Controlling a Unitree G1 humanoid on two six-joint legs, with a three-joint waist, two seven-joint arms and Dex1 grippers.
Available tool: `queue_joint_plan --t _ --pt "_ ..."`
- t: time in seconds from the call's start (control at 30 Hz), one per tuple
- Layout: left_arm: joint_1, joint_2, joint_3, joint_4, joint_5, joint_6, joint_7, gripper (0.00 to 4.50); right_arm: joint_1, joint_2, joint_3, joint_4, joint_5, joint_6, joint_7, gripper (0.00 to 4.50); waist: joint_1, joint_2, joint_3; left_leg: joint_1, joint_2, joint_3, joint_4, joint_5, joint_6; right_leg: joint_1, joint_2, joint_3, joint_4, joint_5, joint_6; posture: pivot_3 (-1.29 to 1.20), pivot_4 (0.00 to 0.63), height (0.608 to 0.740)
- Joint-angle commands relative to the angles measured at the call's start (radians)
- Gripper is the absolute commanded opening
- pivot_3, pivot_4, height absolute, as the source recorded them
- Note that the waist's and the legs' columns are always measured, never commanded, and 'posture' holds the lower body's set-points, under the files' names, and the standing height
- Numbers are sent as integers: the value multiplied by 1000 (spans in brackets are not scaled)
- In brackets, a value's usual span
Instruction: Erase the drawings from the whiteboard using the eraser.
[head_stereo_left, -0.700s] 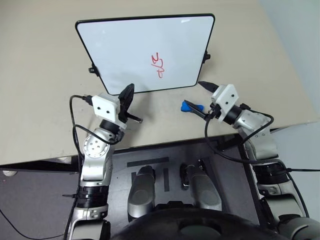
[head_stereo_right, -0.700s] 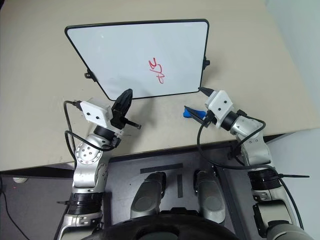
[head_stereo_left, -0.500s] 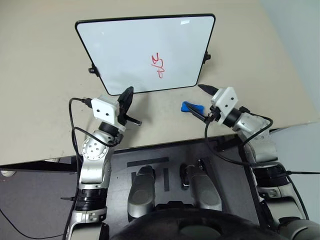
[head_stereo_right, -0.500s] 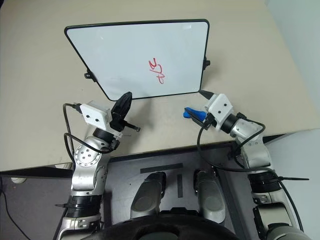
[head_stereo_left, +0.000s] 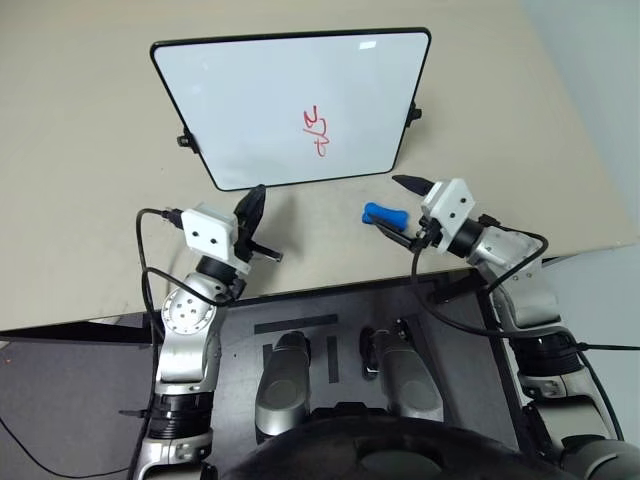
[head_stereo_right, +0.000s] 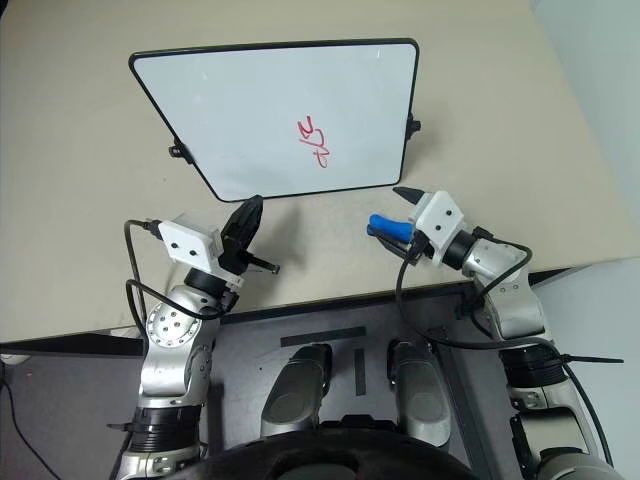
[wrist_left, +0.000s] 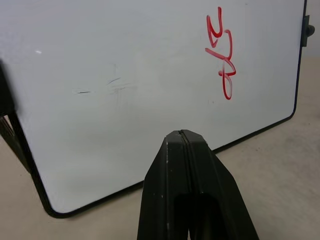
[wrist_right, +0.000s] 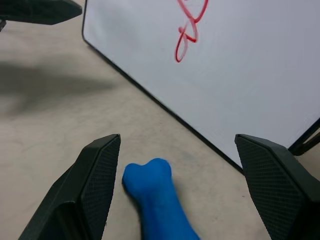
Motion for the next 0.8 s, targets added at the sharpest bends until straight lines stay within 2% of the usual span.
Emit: queue_joint_plan --t 0.03,0.23,0.47,0.8 --pt "2 5 10 -42 2 -13 8 0 -10 -6 9 -27 23 4 27 3861 0 0 0 0 0 0 0 0 0 0 0 0 0 0 1 0 150 740" --pt "20 34 50 -51 -21 -2 -3 0 8 -14 24 -57 29 38 45 3861 -1 0 0 1 1 0 0 0 0 0 1 0 0 0 1 0 150 740" --pt "0 31 33 -39 -23 6 -16 0 63 -50 34 -117 50 100 72 3861 3 0 0 0 0 0 0 0 0 0 0 1 0 0 0 0 150 740" --pt "-28 -3 2 -49 -10 30 -2 0 38 -57 50 -34 33 90 84 3861 2 0 0 1 0 0 0 0 0 0 1 1 0 -1 1 0 150 740"
